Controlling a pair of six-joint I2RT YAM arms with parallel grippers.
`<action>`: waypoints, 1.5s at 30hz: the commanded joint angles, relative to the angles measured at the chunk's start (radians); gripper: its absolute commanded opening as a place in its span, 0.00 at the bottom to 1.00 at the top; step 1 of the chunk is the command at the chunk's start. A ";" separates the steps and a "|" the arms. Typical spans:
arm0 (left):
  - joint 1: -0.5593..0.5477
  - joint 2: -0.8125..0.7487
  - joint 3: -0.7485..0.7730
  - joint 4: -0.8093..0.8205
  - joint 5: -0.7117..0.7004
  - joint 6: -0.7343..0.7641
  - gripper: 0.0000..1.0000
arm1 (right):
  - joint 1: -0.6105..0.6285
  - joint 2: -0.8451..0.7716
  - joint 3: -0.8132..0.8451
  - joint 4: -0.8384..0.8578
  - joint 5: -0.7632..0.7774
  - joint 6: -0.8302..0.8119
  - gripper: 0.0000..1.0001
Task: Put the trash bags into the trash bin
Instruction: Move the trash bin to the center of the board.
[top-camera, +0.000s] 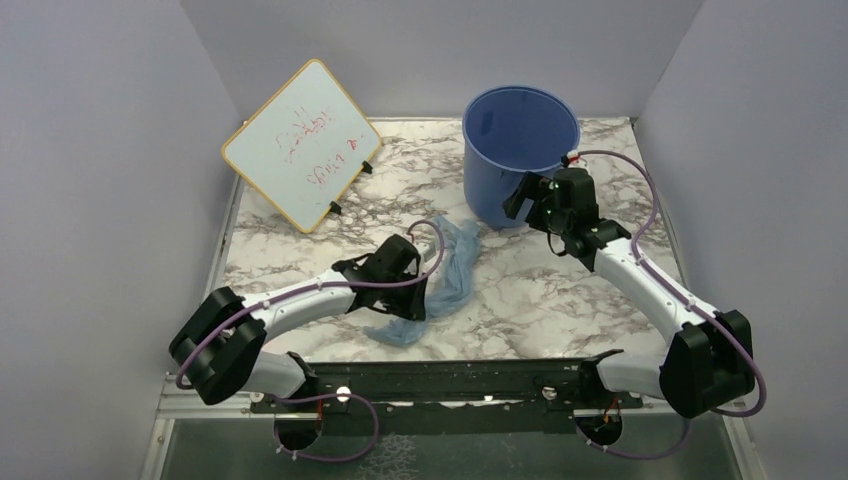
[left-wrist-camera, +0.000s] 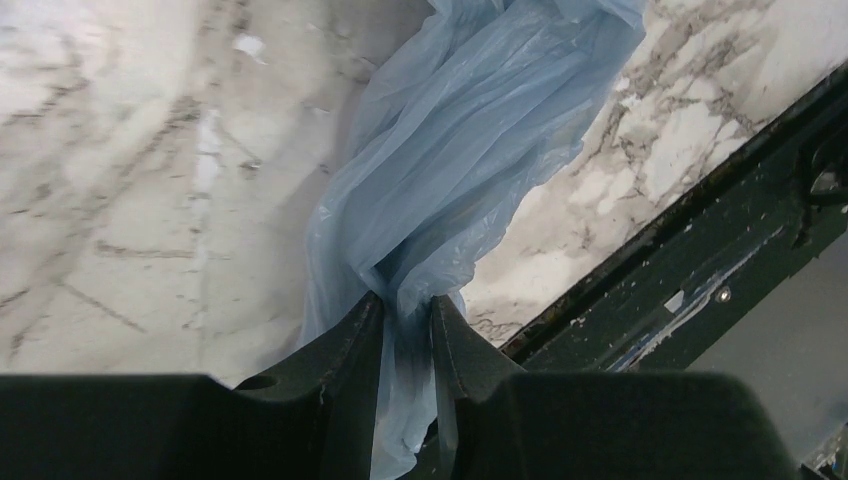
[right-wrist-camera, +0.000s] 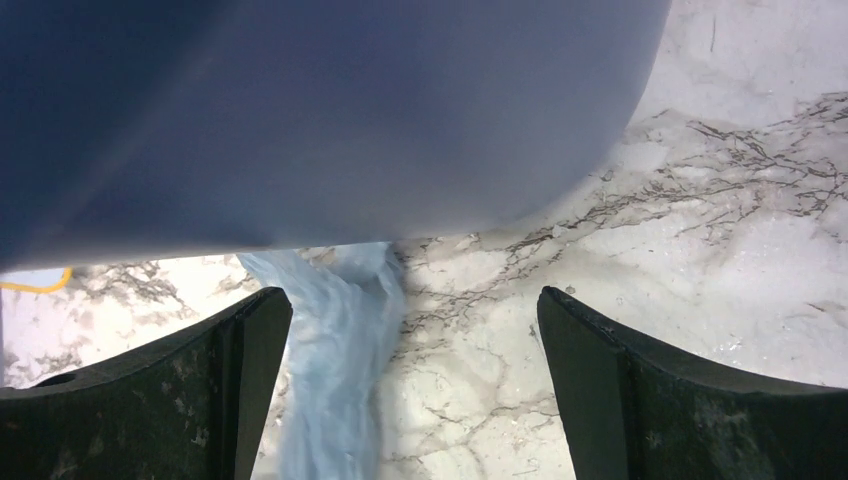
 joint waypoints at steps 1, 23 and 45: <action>-0.089 0.057 0.045 0.034 -0.011 -0.033 0.26 | 0.001 -0.042 -0.024 -0.010 -0.040 -0.022 1.00; -0.150 0.035 0.070 -0.022 -0.111 -0.022 0.26 | 0.002 0.284 -0.226 0.872 0.072 -0.025 1.00; -0.233 0.042 0.135 -0.015 -0.039 0.083 0.32 | -0.027 -0.037 -0.339 0.420 -0.114 0.111 1.00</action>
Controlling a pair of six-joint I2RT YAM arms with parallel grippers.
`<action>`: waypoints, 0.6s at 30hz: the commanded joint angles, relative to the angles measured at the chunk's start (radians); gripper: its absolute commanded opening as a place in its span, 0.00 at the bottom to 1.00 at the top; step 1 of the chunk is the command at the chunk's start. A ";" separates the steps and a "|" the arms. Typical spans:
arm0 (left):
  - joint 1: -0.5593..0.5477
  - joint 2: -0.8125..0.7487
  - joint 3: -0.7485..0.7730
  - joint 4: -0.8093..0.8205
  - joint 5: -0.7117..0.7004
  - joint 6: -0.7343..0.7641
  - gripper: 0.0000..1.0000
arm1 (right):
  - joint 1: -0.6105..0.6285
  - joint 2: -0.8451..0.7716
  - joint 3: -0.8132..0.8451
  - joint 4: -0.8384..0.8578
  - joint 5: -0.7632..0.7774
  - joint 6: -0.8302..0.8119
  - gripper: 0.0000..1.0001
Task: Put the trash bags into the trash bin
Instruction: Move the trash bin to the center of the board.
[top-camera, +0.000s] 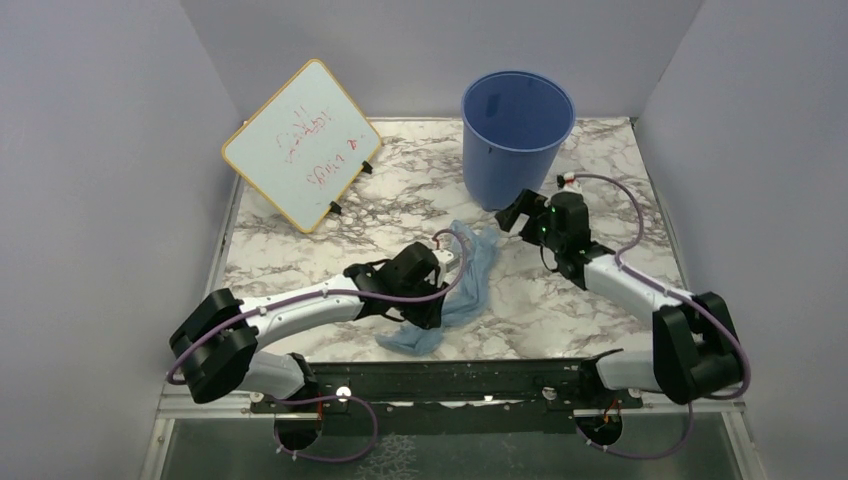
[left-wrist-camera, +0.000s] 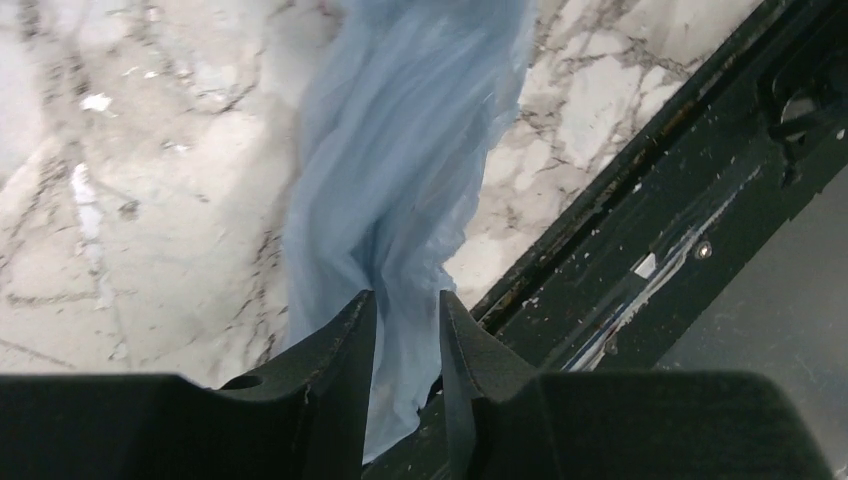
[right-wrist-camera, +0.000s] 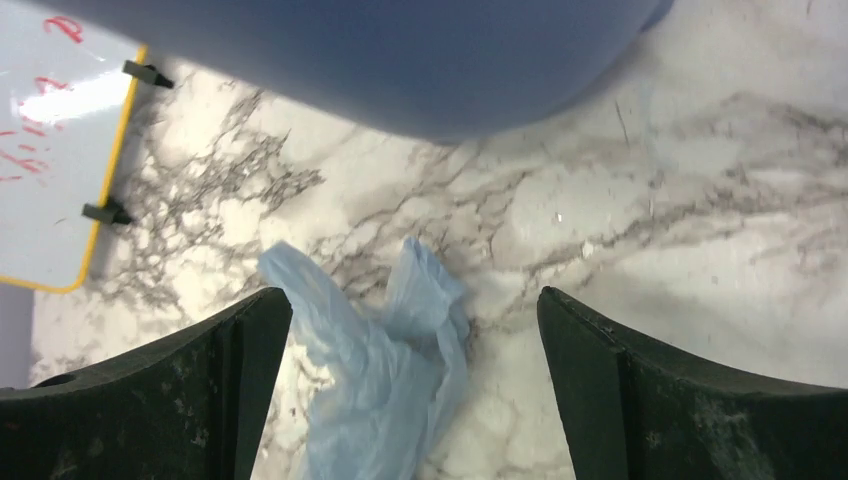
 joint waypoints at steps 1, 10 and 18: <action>-0.072 0.058 0.068 0.021 0.009 0.038 0.32 | -0.005 -0.169 -0.168 0.058 -0.040 0.066 1.00; -0.116 0.028 0.094 0.037 -0.205 -0.045 0.72 | -0.005 -0.471 -0.269 0.066 0.001 -0.308 1.00; -0.114 -0.203 0.046 -0.005 -0.549 -0.161 0.98 | -0.004 -0.484 -0.272 0.115 -0.502 -0.398 0.89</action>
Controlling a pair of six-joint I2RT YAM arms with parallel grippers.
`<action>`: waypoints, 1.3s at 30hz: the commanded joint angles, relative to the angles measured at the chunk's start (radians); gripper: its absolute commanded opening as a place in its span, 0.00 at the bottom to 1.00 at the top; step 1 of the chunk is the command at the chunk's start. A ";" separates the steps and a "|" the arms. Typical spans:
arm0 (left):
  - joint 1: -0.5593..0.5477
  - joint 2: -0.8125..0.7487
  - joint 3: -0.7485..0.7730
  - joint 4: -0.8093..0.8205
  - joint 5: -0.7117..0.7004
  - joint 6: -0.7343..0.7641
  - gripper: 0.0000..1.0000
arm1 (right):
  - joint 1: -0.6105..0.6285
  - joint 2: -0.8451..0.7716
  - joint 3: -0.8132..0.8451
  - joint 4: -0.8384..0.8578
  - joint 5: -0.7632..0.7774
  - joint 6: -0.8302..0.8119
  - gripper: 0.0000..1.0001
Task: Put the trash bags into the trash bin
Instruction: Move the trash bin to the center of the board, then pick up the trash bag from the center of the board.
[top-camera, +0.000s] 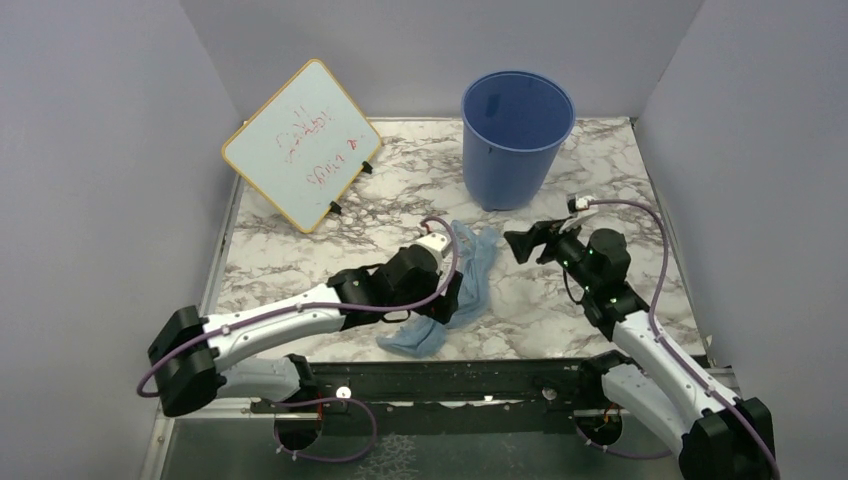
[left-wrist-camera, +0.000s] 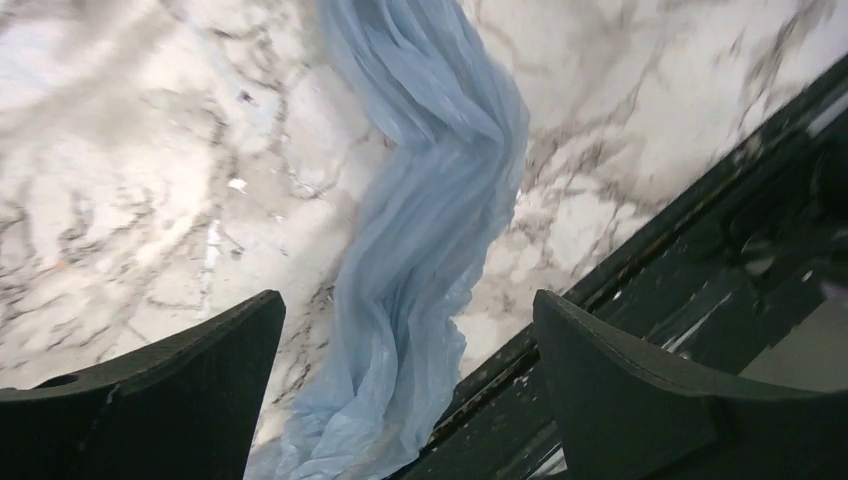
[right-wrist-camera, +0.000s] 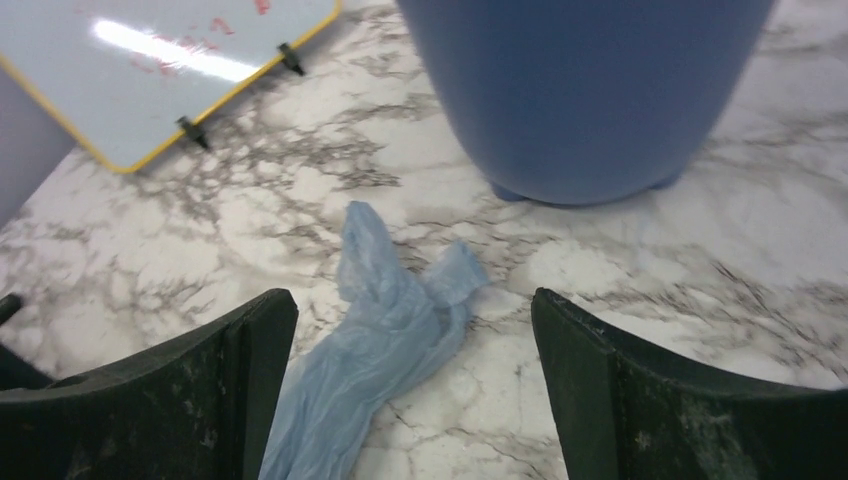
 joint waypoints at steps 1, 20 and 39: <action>0.002 -0.135 -0.012 -0.035 -0.269 -0.095 0.99 | -0.002 0.103 0.007 0.067 -0.398 -0.021 0.86; 0.056 -0.388 -0.052 -0.260 -0.506 -0.302 0.99 | 0.729 0.410 0.236 -0.369 -0.192 -0.681 0.76; 0.056 -0.583 -0.057 -0.371 -0.533 -0.336 0.99 | 0.801 0.819 0.437 -0.375 0.086 -0.629 0.34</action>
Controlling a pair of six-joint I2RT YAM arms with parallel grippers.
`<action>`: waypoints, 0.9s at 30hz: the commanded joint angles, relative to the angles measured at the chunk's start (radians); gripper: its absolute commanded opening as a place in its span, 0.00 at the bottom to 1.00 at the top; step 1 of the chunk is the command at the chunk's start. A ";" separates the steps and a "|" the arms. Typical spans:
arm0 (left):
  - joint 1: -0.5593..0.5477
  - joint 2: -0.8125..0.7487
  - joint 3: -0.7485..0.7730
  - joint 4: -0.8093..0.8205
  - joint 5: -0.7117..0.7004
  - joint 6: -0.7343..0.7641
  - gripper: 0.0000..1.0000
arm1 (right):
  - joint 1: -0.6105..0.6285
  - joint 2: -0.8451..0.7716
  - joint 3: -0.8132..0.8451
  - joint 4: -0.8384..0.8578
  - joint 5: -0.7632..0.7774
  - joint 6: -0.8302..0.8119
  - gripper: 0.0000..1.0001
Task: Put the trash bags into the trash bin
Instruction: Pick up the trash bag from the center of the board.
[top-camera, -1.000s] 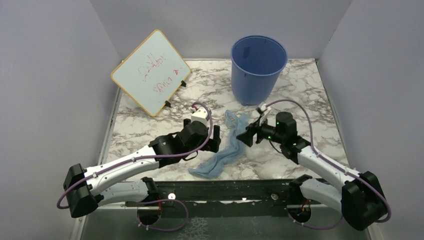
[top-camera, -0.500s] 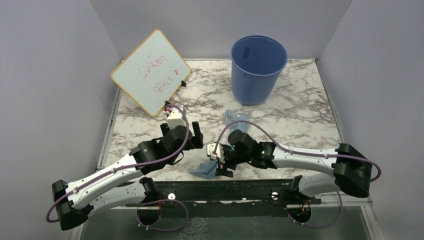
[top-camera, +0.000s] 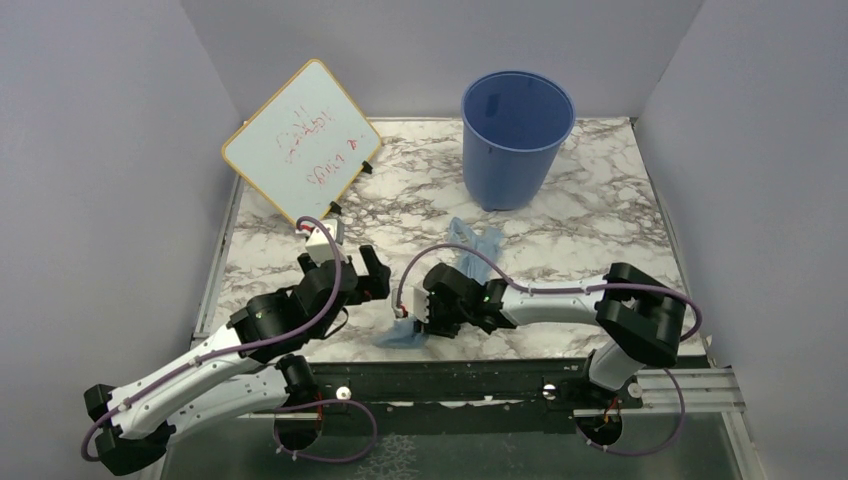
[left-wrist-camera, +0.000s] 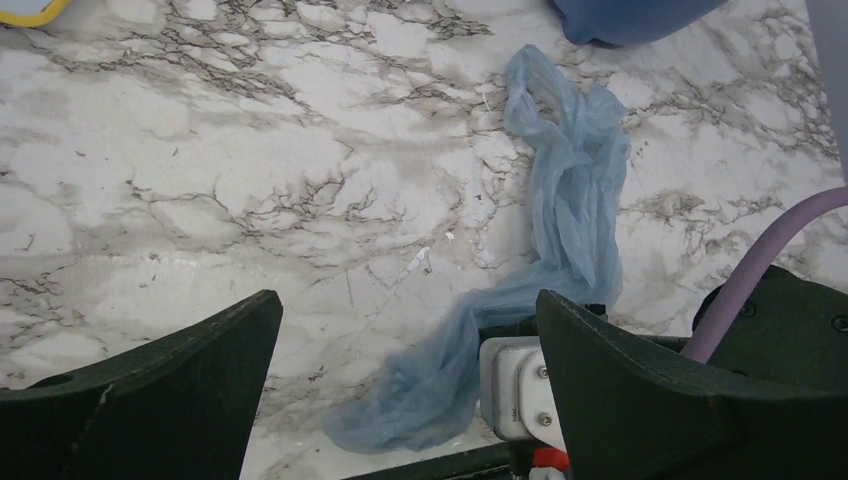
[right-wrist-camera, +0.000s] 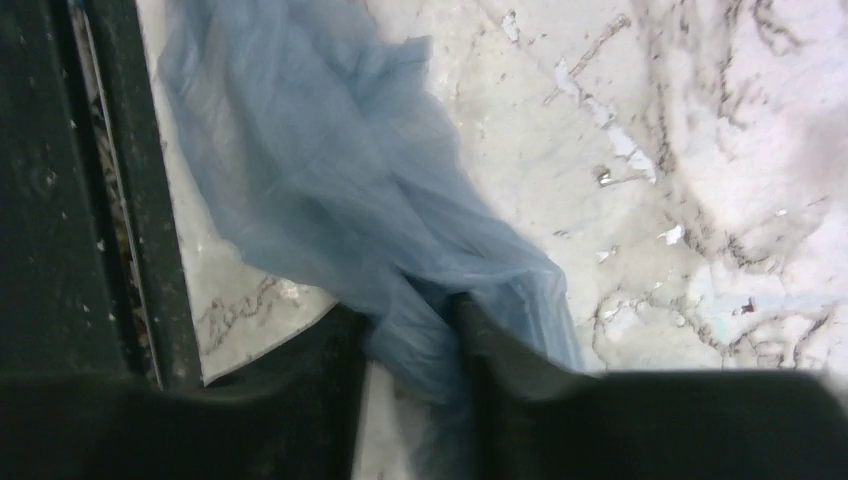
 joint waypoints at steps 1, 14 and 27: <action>0.004 -0.020 -0.001 -0.033 -0.032 -0.010 0.99 | -0.009 0.012 0.045 -0.007 0.083 0.032 0.29; 0.004 0.017 -0.017 -0.027 0.017 -0.017 0.99 | -0.317 -0.039 0.161 -0.101 0.437 0.663 0.01; 0.004 0.219 -0.040 0.111 0.185 0.027 0.99 | -0.366 0.097 0.292 -0.087 0.118 0.906 0.02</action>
